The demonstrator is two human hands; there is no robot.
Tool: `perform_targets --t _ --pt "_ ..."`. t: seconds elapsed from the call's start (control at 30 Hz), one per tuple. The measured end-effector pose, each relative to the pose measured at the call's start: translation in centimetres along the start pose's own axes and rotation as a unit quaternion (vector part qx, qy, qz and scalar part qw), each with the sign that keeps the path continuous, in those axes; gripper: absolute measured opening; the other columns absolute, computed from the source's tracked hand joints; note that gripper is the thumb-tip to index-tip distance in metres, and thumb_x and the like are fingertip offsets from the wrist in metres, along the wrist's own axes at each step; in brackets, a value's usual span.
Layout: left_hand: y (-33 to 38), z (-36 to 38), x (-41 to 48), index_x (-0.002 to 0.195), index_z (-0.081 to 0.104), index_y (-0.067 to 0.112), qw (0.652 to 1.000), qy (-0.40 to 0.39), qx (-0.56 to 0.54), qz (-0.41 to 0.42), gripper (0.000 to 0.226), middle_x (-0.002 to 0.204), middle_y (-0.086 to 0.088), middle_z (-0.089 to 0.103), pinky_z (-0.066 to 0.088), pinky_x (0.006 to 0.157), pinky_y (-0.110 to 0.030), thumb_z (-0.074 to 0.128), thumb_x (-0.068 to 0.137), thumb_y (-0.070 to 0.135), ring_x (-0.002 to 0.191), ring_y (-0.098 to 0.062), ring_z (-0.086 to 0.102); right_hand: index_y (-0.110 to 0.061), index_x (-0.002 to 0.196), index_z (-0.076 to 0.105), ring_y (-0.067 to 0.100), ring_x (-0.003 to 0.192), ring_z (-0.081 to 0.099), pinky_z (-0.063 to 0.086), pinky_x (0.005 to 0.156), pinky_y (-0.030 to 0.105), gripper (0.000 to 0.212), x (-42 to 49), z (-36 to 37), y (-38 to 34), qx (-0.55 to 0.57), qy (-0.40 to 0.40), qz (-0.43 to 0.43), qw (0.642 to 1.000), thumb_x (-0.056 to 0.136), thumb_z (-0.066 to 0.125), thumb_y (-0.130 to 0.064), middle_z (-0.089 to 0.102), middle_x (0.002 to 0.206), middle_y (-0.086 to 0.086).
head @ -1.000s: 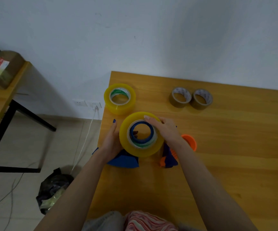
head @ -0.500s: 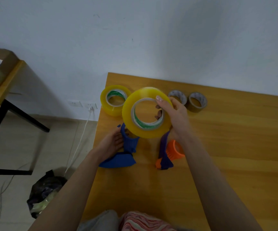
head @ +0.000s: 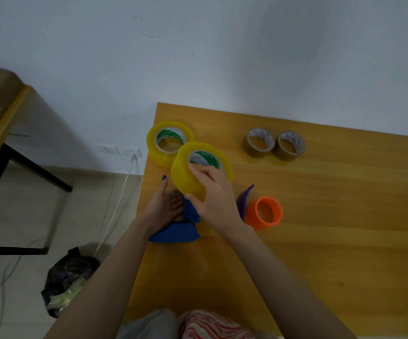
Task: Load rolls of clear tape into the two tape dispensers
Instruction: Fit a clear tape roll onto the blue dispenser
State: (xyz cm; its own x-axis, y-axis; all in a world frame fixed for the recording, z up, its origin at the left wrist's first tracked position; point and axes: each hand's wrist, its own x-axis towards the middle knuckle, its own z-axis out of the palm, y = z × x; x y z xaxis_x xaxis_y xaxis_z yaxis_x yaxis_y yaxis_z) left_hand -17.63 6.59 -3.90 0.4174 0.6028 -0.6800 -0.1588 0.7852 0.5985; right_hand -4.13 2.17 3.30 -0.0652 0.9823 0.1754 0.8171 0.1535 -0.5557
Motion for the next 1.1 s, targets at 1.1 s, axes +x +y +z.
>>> perform_targets --t 1.1 --pt "0.0 0.1 -1.6 0.118 0.058 0.016 0.995 0.050 -0.057 0.069 0.029 0.110 -0.008 0.067 0.059 0.071 -0.031 0.051 0.094 0.030 0.099 -0.023 0.065 -0.014 0.146 0.029 0.014 0.129 0.039 0.034 0.102 0.026 0.077 0.1 -1.0 2.9 0.208 0.068 0.325 0.920 0.085 0.064 -0.045 0.040 0.142 0.002"
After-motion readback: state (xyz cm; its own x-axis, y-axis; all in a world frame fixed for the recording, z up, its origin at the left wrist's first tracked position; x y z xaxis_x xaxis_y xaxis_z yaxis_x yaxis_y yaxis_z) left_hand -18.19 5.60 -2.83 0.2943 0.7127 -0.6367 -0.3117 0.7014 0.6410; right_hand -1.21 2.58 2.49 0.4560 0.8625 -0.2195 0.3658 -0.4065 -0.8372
